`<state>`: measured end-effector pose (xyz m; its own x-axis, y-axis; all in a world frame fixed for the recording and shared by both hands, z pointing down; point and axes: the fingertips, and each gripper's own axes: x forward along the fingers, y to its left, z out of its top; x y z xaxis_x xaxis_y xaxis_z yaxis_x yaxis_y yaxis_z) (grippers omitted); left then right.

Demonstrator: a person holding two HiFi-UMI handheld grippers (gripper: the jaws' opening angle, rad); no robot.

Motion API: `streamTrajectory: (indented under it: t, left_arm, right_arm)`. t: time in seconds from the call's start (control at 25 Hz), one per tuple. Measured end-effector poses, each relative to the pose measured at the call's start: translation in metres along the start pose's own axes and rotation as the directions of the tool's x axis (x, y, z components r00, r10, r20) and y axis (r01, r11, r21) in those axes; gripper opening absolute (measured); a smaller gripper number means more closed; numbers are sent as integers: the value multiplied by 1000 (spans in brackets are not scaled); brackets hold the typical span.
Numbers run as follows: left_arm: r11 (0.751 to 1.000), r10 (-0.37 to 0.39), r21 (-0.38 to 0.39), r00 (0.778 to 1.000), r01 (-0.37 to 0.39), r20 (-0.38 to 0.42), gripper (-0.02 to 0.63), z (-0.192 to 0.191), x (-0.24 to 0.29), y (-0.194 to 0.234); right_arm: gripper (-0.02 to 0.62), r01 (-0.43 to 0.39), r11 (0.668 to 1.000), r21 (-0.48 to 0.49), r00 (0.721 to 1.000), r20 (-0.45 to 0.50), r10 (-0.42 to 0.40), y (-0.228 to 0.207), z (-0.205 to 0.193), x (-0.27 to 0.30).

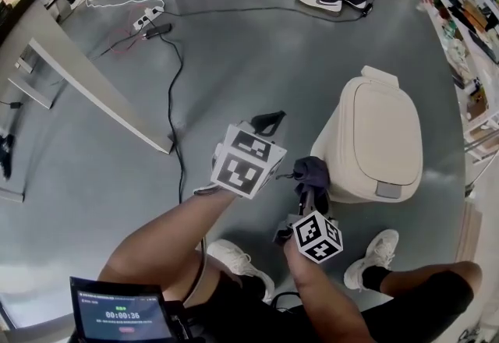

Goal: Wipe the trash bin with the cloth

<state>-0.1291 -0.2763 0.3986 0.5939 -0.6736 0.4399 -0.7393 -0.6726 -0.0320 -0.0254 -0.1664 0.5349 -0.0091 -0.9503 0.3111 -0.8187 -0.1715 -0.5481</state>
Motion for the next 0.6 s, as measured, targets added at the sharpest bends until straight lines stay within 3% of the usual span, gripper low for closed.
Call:
streamTrajectory:
  t: [0.32, 0.44, 0.6]
  left_arm:
    - [999, -47, -19, 998, 47, -41, -3, -37, 18, 26]
    - [999, -24, 21, 999, 25, -31, -3, -37, 24, 34]
    - [1000, -27, 7, 999, 28, -28, -3, -28, 29, 32]
  right_arm:
    - [89, 103, 994, -35, 992, -75, -106, -35, -64, 35]
    - [89, 125, 989, -74, 984, -117, -133, -50, -82, 42]
    - [89, 145, 981, -129, 972, -167, -166, -71, -94, 38]
